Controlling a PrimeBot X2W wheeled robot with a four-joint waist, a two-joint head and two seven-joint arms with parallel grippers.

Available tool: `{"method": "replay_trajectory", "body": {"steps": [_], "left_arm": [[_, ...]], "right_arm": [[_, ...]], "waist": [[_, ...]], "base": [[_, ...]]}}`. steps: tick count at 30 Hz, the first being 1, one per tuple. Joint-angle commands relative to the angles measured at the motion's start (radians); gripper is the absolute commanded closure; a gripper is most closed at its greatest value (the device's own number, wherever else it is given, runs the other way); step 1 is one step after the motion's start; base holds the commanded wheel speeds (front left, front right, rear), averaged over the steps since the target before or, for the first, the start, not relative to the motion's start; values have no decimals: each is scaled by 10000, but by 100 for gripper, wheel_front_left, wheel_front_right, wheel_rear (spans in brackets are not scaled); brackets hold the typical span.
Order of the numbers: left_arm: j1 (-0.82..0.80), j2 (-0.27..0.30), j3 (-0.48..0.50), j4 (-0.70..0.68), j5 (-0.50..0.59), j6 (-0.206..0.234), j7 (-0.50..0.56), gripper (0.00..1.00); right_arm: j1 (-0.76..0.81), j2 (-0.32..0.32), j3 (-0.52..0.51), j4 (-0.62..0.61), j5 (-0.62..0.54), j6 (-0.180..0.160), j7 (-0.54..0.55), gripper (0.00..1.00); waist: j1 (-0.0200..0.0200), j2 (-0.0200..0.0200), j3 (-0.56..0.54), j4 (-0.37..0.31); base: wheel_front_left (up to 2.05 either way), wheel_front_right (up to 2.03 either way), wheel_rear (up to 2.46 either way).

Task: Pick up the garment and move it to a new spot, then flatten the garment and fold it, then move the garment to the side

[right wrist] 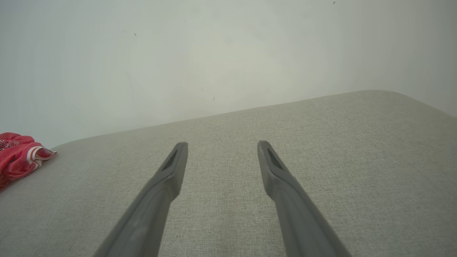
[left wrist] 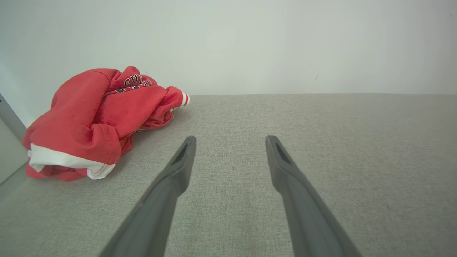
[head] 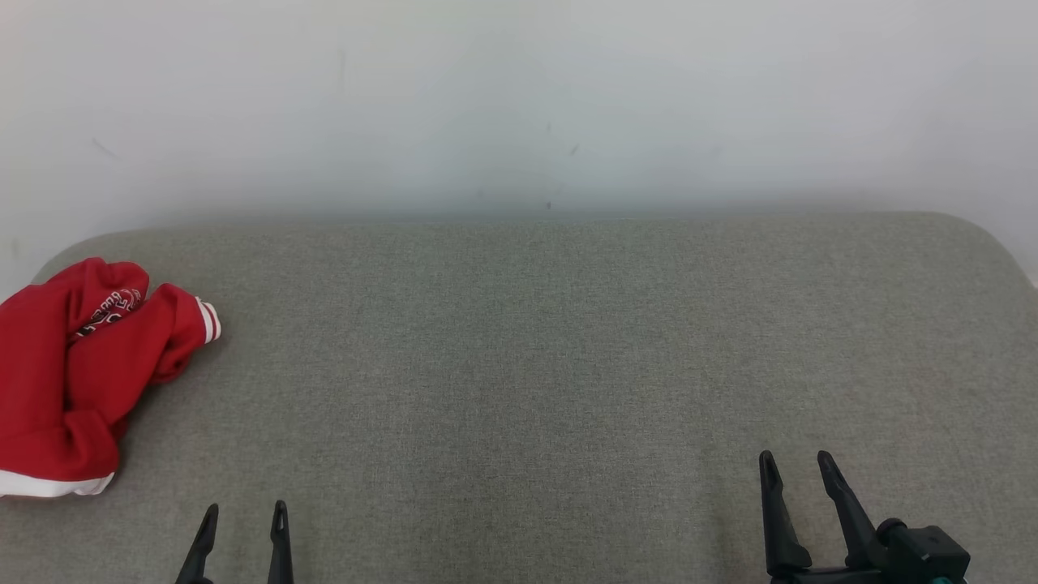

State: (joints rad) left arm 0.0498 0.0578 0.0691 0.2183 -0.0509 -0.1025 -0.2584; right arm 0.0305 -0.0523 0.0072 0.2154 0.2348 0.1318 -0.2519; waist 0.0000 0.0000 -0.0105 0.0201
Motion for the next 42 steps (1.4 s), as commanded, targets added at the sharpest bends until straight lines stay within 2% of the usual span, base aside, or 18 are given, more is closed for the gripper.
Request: {"method": "replay_trajectory", "body": {"steps": [1,42], "left_arm": [[147,16,83,-57,203,44,-55,0],[184,-81,205,53,74,74,-67,0]], "right_arm": [[146,32,47,-44,-194,-20,-106,0],[200,32,-282,111,-86,-21,-155,0]], "waist": [[0,0,-2,4],[0,0,92,-22]], "base": [[0,0,0],[0,0,0]]}}
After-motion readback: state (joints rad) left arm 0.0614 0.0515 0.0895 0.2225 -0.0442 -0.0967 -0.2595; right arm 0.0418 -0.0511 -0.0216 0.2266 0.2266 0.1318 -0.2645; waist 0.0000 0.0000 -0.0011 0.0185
